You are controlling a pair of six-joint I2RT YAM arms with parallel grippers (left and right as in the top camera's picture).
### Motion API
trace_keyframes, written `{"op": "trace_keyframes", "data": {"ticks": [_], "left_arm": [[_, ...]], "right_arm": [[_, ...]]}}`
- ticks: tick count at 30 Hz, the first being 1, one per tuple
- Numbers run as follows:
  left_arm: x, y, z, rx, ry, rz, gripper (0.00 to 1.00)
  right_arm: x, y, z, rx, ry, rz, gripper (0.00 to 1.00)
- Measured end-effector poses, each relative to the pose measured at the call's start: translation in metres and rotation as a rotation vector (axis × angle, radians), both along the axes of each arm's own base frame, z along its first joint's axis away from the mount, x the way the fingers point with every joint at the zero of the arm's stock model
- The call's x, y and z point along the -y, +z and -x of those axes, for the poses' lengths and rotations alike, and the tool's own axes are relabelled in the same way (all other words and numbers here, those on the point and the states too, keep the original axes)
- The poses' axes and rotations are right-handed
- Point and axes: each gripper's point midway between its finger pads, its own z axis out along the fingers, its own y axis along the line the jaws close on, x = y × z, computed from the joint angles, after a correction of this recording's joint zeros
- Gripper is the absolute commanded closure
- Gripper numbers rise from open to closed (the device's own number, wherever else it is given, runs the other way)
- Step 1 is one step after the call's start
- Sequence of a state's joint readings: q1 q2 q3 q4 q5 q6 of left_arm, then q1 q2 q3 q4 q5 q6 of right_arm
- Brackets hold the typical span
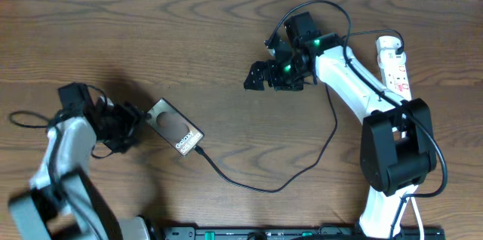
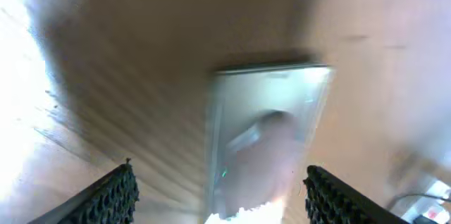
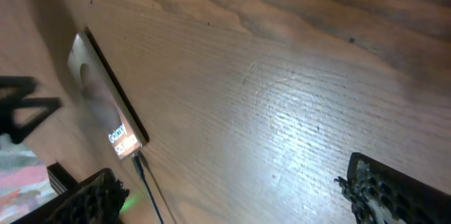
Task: Plug charger to phone and switch on socket
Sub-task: 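Move the right gripper over the white power strip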
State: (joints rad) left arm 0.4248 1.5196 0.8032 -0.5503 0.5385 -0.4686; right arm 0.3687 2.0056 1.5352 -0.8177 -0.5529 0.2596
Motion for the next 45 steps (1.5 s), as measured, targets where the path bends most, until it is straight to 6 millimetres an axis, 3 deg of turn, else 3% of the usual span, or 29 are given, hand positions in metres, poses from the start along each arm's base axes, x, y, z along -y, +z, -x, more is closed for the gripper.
{"op": "trace_keyframes", "data": {"ticks": [5, 7, 10, 14, 16, 19, 22, 25, 30, 36, 45], "left_arm": [[0.004, 0.077, -0.012, 0.285, -0.049, -0.079, 0.18], [0.014, 0.100, -0.012, 0.376, -0.087, -0.075, 0.18], [0.030, 0.123, -0.010, 0.464, -0.143, -0.060, 0.17], [0.052, 0.142, -0.007, 0.542, -0.222, -0.050, 0.17], [0.061, 0.145, -0.007, 0.561, -0.259, -0.044, 0.16], [0.068, 0.145, -0.007, 0.563, -0.287, -0.039, 0.16], [0.072, 0.144, -0.007, 0.560, -0.306, -0.052, 0.16], [0.072, 0.142, -0.007, 0.555, -0.311, -0.072, 0.16], [0.069, 0.140, -0.008, 0.548, -0.307, -0.096, 0.16], [0.067, 0.139, -0.008, 0.544, -0.302, -0.106, 0.16], [0.067, 0.138, -0.008, 0.543, -0.302, -0.105, 0.16]], "right_arm": [[0.011, 0.027, -0.008, 0.030, -0.025, 0.081, 0.01], [0.018, 0.050, -0.017, 0.083, -0.045, 0.115, 0.01], [0.038, 0.102, -0.036, 0.211, -0.107, 0.160, 0.01], [0.101, 0.185, -0.063, 0.420, -0.285, 0.216, 0.01], [0.154, 0.219, -0.066, 0.482, -0.400, 0.247, 0.01], [0.226, 0.239, -0.069, 0.514, -0.537, 0.291, 0.01], [0.300, 0.235, -0.062, 0.485, -0.632, 0.326, 0.01], [0.350, 0.223, -0.055, 0.459, -0.654, 0.306, 0.01], [0.396, 0.198, -0.041, 0.402, -0.650, 0.216, 0.01], [0.401, 0.154, -0.037, 0.279, -0.602, 0.138, 0.01], [0.388, 0.116, -0.052, 0.204, -0.534, 0.110, 0.01]]}}
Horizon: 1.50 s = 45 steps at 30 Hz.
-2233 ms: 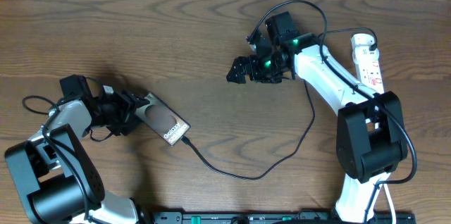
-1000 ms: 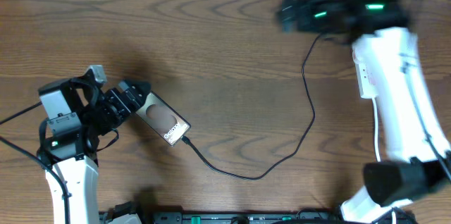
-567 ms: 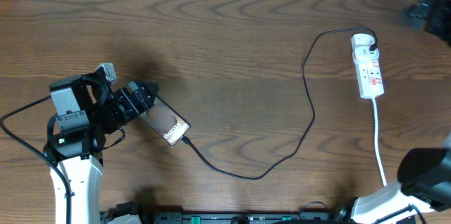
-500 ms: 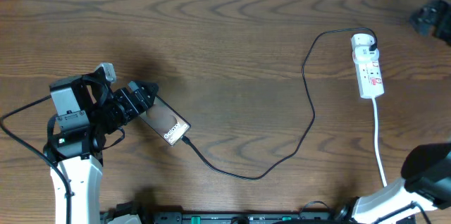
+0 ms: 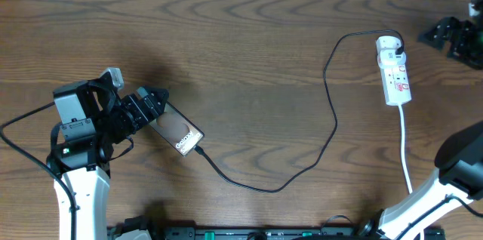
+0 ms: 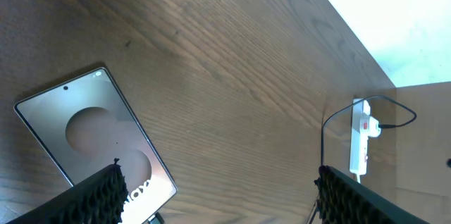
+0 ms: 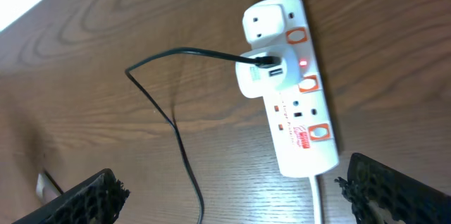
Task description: Plug charger to phone and switch on socket
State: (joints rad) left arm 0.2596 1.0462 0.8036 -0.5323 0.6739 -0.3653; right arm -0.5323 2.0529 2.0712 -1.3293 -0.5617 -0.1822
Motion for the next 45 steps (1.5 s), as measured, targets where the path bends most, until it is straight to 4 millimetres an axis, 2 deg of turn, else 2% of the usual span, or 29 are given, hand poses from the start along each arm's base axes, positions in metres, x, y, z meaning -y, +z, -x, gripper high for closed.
{"op": "trace_keyframes", "data": {"ticks": [10, 19, 33, 45], "left_arm": [[0.000, 0.000, 0.000, -0.002, 0.000, 0.000, 0.16], [0.000, 0.000, 0.000, -0.003, 0.000, 0.001, 0.16], [0.000, 0.000, 0.001, -0.003, 0.000, 0.001, 0.15], [0.000, -0.001, 0.001, -0.006, 0.000, 0.001, 0.15]], "right_arm": [[-0.015, -0.047, -0.011, -0.111, 0.055, 0.017, 0.01], [-0.015, -0.078, -0.019, -0.171, 0.068, 0.061, 0.01], [-0.020, -0.126, -0.022, -0.257, 0.087, 0.034, 0.01], [-0.039, -0.136, -0.035, -0.252, 0.129, 0.064, 0.01]]}}
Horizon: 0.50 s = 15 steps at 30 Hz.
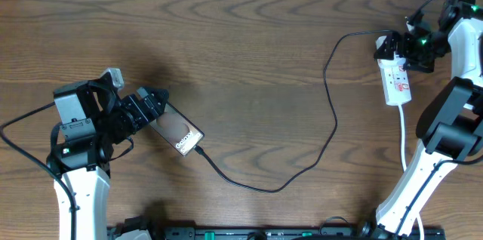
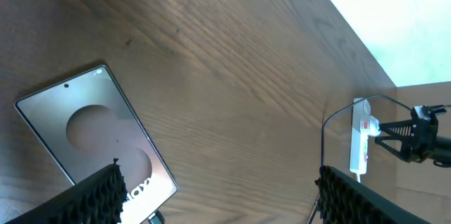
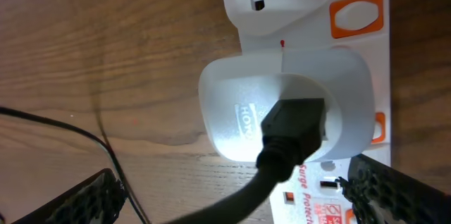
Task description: Plug charger to phone and switch on socket
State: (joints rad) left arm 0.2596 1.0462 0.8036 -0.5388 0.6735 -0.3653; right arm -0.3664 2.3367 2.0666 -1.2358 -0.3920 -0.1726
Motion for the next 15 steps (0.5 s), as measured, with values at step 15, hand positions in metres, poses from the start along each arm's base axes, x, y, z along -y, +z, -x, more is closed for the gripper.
{"op": "trace_keyframes", "data": {"ticks": [15], "left_arm": [[0.000, -0.001, 0.001, -0.004, 0.000, 0.001, 0.15]], "right_arm": [[0.003, -0.022, -0.006, 0.027, -0.011, 0.015, 0.01]]}}
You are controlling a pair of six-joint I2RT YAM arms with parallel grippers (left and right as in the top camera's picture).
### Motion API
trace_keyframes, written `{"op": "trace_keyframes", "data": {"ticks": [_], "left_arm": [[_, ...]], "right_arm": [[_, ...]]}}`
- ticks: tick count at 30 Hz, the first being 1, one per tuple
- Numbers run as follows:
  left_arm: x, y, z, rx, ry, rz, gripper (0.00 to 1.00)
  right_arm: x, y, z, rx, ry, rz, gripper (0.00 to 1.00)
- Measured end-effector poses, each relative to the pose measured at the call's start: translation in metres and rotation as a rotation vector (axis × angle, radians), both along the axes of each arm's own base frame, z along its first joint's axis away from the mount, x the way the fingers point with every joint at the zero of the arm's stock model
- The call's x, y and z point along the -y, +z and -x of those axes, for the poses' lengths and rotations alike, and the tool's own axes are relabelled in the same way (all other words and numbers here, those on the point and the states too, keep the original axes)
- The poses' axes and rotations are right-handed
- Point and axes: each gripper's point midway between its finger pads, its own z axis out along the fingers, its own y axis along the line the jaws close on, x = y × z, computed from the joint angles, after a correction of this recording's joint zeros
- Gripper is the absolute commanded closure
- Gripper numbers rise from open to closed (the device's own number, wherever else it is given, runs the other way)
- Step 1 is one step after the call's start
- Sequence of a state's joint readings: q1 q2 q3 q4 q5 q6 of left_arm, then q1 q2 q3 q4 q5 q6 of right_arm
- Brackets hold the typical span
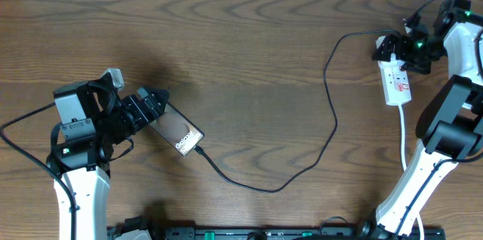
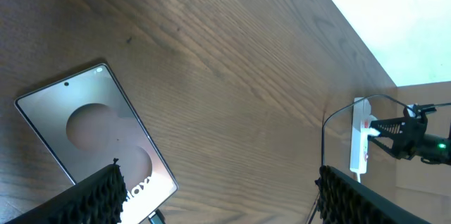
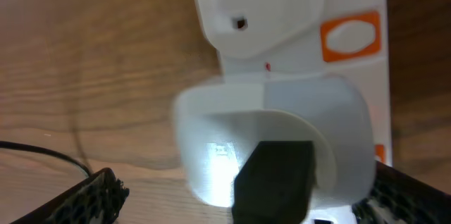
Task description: Plug charger to phone and switch on socket
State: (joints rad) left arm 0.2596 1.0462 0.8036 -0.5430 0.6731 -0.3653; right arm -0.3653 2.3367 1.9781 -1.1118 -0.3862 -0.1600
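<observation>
The phone lies screen-up on the wooden table, showing a "Galaxy" logo, with the black cable plugged into its lower end. My left gripper stands open at the phone's upper-left end. In the left wrist view the phone sits ahead of the left finger. The cable runs to a white adapter in the white power strip. My right gripper hovers open over the strip's top end, its fingers on either side of the adapter. An orange switch shows beside the empty top socket.
The strip's white lead runs down the table's right side. The black cable loops across the middle of the table. A dark rail lies along the front edge. The table's far edge meets a pale wall.
My right gripper has come closer to the strip; the adapter and top socket fill more of the right wrist view. The left gripper, phone and cable have not moved.
At first my right gripper was over the middle of the table and the left arm was low beside the phone. Then the right gripper was at the far right edge, past the strip, and the left stood at the phone's end. Then the right was over the adapter, now closer.
</observation>
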Motion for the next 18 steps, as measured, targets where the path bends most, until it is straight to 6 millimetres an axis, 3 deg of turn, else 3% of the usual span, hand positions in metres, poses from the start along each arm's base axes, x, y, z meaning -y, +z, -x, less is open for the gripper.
{"op": "trace_keyframes", "data": {"ticks": [18], "left_arm": [[-0.0028, -0.0037, 0.0018, -0.019, 0.014, -0.013, 0.15]], "right_arm": [[-0.0008, -0.0010, 0.0011, 0.009, -0.006, 0.001, 0.02]]}}
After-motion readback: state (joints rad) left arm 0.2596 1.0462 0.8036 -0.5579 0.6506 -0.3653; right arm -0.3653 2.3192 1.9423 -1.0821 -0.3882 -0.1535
